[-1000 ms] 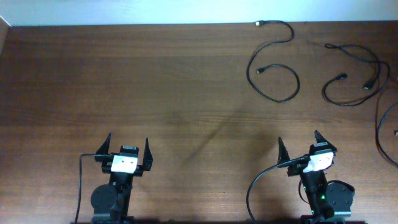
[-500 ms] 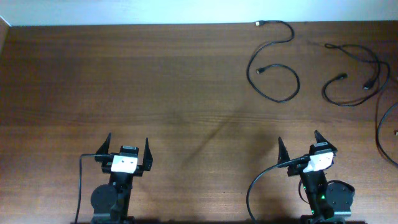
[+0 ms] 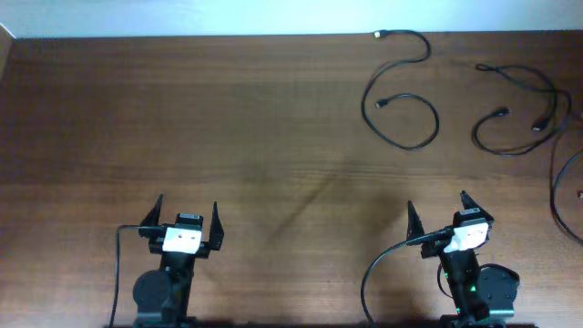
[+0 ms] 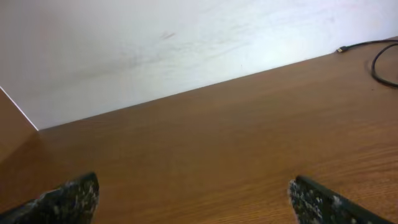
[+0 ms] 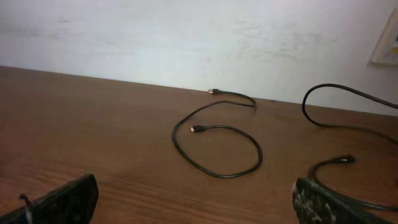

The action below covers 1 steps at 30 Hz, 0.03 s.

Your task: Untangle cables

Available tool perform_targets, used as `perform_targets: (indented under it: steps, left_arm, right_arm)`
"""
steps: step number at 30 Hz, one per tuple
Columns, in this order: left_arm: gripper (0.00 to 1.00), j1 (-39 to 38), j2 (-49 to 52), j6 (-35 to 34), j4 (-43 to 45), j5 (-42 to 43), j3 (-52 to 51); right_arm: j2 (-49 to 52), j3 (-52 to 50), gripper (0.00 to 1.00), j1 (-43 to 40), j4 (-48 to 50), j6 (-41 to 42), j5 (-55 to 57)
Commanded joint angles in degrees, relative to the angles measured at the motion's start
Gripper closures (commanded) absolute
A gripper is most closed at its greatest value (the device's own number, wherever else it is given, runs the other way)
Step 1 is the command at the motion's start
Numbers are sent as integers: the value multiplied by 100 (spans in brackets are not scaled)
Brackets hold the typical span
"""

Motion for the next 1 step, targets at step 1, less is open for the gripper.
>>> perform_targets:
  steps: [1]
  left_arm:
    - [1,24,-35,-57,-44,-35,-13]
  right_arm:
    - [-68,-28,1,35,-42,-20,-31]
